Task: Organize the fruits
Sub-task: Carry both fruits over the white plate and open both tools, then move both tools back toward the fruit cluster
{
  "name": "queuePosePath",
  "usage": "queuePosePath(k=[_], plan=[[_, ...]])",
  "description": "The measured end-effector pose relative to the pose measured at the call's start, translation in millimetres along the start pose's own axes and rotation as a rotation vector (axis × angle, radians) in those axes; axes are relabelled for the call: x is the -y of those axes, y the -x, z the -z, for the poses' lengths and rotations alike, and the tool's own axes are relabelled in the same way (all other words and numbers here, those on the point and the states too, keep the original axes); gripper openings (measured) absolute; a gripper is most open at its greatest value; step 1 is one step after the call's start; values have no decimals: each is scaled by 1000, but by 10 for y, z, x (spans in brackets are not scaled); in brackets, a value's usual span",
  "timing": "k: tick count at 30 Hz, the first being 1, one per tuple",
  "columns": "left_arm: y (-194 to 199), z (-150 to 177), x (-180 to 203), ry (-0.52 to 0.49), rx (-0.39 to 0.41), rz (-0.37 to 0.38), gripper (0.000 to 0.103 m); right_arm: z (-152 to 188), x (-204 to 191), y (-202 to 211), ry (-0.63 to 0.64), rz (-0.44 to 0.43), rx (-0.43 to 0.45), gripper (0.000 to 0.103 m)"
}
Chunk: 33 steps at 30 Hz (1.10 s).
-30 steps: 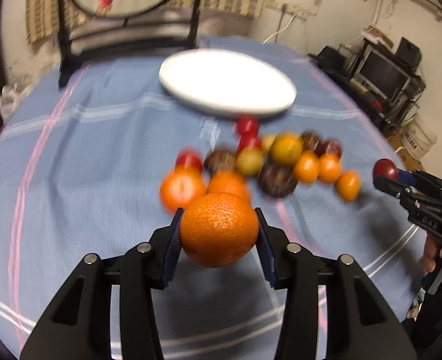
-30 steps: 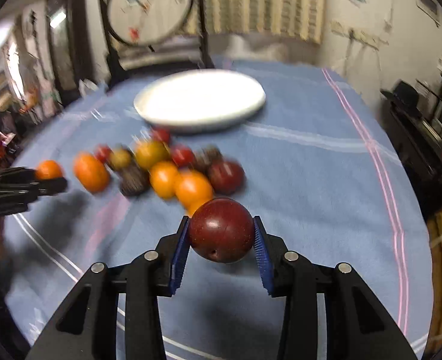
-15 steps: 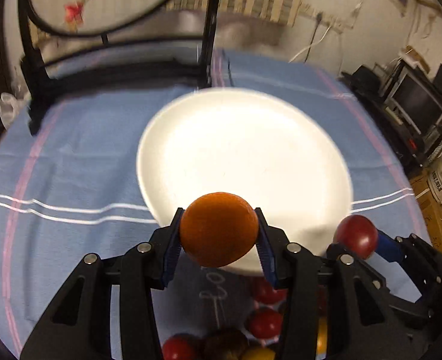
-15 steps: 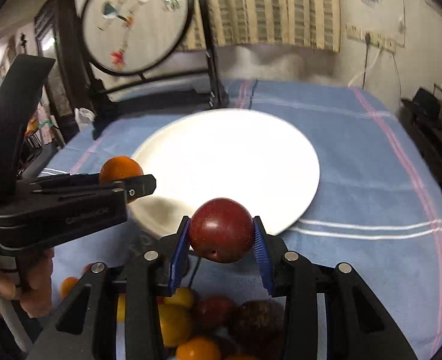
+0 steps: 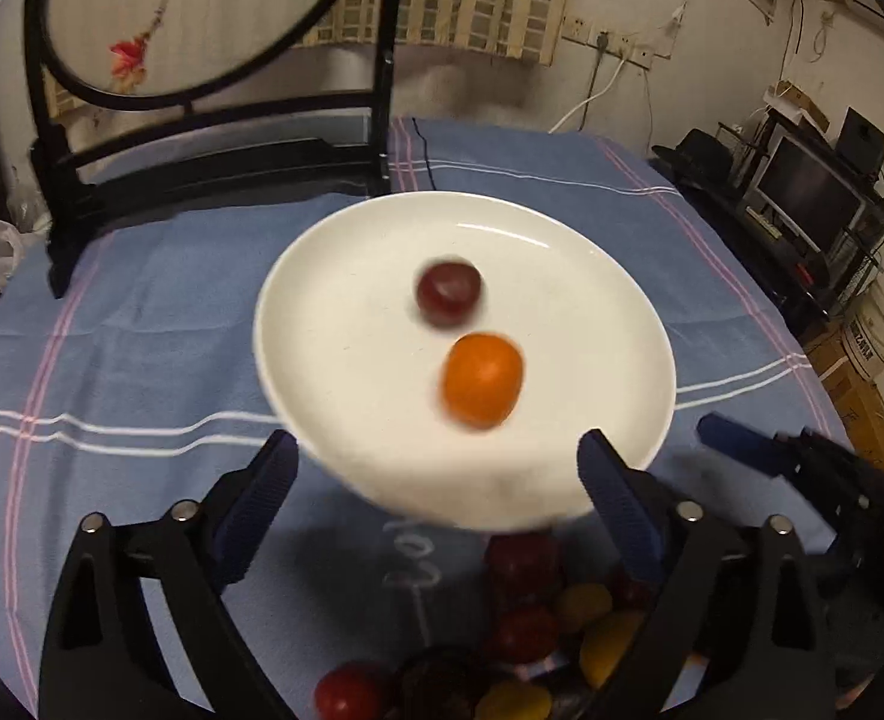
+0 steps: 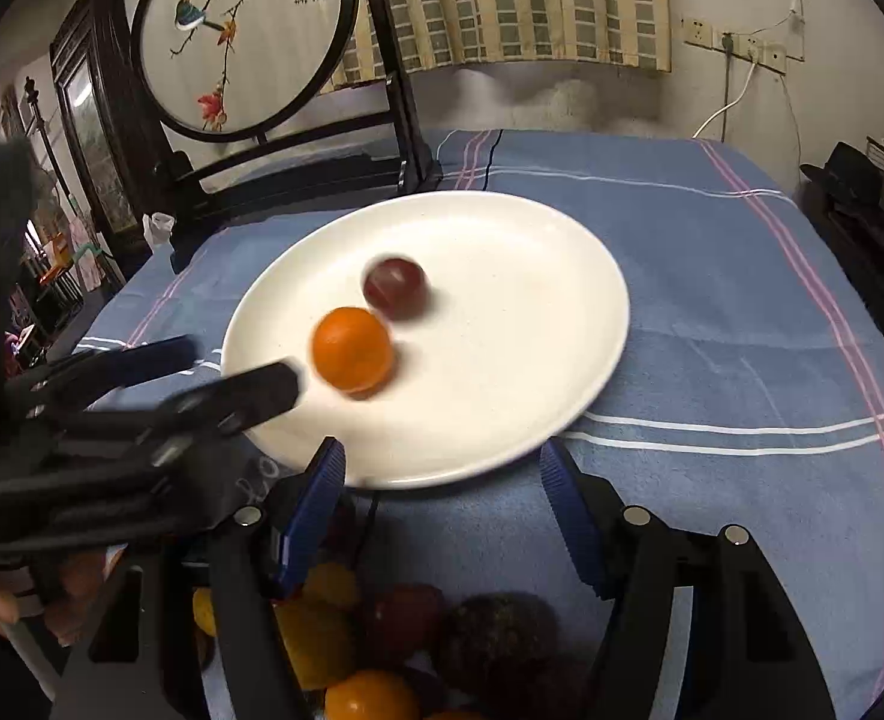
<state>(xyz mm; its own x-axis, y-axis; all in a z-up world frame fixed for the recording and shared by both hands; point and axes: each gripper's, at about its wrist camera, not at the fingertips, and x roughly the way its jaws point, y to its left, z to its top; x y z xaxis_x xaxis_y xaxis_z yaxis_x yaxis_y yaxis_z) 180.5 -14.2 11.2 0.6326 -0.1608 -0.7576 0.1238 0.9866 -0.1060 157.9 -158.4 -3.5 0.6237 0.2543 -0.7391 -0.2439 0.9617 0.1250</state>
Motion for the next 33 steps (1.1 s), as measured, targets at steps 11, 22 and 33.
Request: queuePosePath(k=[11,22,33], plan=[[546,597,-582,129,35,-35,94,381,-29,472,49,6,75,76],[577,831,-748,159,15,0,94,1098,44,803,90,76,-2,76],[633,912,-740,129,20,13,94,1170,94,532,62,85,-129,37]])
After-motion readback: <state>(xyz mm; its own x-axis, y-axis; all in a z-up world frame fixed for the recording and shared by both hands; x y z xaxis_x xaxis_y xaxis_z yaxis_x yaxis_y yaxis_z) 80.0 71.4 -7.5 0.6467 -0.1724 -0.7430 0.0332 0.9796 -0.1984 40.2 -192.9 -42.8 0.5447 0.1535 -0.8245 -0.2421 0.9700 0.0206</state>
